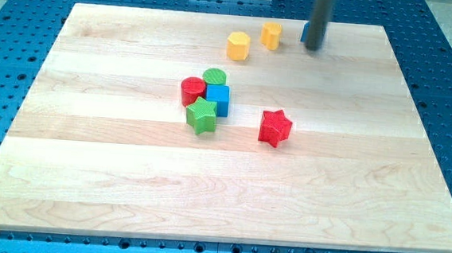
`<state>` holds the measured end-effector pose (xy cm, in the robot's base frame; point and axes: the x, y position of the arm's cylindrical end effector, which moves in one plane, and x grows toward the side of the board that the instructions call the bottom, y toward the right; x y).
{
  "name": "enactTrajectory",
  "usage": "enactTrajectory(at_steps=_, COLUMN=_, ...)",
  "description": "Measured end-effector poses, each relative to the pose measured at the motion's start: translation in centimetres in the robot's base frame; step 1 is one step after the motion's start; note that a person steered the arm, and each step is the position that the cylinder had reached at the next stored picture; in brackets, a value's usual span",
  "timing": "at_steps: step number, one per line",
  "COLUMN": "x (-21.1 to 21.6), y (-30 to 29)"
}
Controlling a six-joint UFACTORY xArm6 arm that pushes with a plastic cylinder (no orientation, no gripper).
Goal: Place the triangle below the heart
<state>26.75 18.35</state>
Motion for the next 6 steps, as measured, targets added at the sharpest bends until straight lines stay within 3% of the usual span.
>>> enactTrajectory(at_steps=1, x=-2.5, y=7.2)
enactTrajectory(at_steps=2, x=-5.9, y=3.1)
enactTrajectory(at_steps=3, x=-6.0, y=-4.3)
enactTrajectory(at_steps=4, x=-0.3, y=-8.9)
enactTrajectory(at_steps=5, x=3.7, y=-10.0)
enactTrajectory(at_steps=6, x=2.0, y=-6.1)
